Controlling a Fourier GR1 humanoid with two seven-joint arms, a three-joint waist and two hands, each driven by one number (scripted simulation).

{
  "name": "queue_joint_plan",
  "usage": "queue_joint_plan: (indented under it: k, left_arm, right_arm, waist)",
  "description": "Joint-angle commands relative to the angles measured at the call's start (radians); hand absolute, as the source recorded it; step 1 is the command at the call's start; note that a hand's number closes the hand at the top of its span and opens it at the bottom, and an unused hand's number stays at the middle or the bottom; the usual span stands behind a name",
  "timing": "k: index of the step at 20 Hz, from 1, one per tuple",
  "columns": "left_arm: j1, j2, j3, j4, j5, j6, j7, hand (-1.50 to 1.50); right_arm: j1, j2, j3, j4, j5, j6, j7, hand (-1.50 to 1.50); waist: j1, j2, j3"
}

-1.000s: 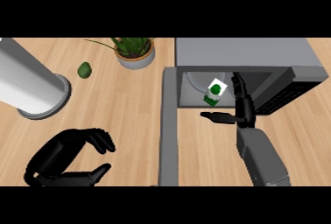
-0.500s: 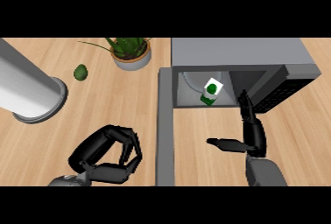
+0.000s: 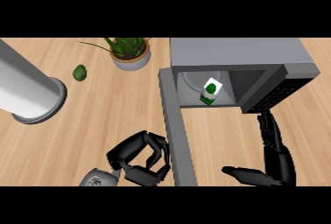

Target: Pick up the milk, place it into the microwave and close the microwave

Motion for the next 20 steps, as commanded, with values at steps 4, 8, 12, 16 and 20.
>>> queue_joint_plan:
  k: [4, 8, 12, 16, 20]
  left_arm:
    - [0.0, -0.004, -0.289, 0.131, -0.045, 0.168, -0.087, 1.5]
    - [-0.129, -0.004, -0.462, 0.231, 0.064, 0.378, -0.024, 1.5]
    - [-0.214, -0.004, -0.575, 0.295, 0.219, 0.582, -0.032, 1.5]
    - [-0.286, -0.004, -0.696, 0.249, 0.36, 0.782, 0.009, 1.5]
    - [-0.34, -0.003, -0.692, 0.282, 0.473, 0.874, -0.056, 1.5]
  right_arm:
    - [0.192, -0.044, -0.01, -0.281, -0.048, 0.033, 0.076, -1.5]
    - [0.252, -0.069, -0.03, -0.379, -0.119, 0.096, 0.083, -1.5]
    - [0.266, -0.099, -0.024, -0.508, -0.192, 0.15, 0.191, -1.5]
    - [0.23, -0.131, -0.06, -0.489, -0.242, 0.185, 0.197, -1.5]
    - [0.207, -0.153, -0.067, -0.511, -0.283, 0.221, 0.208, -1.5]
  waist:
    - [0.002, 0.002, 0.0]
    - [-0.006, 0.004, 0.0]
    - [-0.037, 0.008, -0.002]
    - [-0.051, 0.01, -0.001]
    - [-0.085, 0.017, -0.003]
